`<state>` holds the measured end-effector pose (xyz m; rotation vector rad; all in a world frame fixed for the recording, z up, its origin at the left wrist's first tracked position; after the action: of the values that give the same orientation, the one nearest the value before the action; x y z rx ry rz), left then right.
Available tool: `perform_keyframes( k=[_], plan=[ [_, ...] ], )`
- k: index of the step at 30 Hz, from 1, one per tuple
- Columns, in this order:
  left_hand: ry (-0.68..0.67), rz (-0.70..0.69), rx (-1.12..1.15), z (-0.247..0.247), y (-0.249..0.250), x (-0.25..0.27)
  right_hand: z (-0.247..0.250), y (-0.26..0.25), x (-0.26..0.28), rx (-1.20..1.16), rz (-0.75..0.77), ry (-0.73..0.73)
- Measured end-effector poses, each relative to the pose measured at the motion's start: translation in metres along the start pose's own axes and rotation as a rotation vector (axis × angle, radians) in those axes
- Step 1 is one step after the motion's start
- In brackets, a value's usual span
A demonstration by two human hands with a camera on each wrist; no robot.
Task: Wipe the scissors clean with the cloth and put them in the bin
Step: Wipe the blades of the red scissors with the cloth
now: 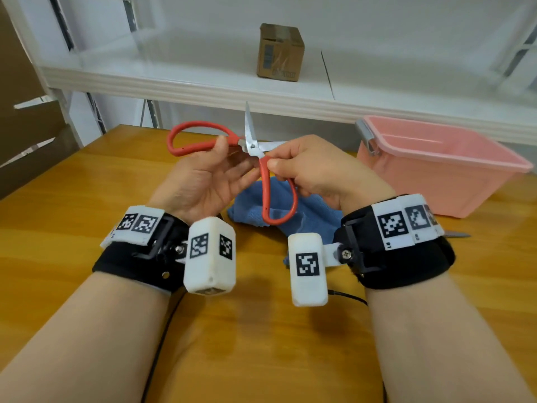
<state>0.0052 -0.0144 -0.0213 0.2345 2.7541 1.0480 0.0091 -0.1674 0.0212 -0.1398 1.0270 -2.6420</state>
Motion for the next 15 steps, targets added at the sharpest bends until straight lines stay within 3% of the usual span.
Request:
perform_keyframes(
  k=[4, 8, 11, 15],
  plan=[
    [-0.008, 0.053, -0.130, 0.000, -0.007, -0.001, -0.001, 0.000, 0.000, 0.034, -0.002, 0.028],
    [0.120, 0.064, -0.183, 0.010, -0.008, -0.003, -0.003, -0.002, -0.001, -0.045, 0.013, 0.055],
    [0.216, 0.061, -0.097, 0.018, -0.004, -0.003, 0.004, 0.006, -0.005, -0.092, -0.020, 0.117],
    [0.243, 0.046, 0.056, 0.029, 0.009, -0.001, 0.032, 0.029, -0.002, -0.028, -0.094, 0.241]
  ],
)
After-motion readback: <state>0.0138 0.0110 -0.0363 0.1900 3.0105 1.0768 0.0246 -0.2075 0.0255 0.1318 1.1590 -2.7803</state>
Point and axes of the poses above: each hand's wrist, its own x-axis away from the middle knuckle, its own z-axis out of the back of the hand, y = z × x, the point moved 5 cm from there along -x, towards the middle knuckle, and after that the axes turned 11 degrees about x, right-handed, at the moved point
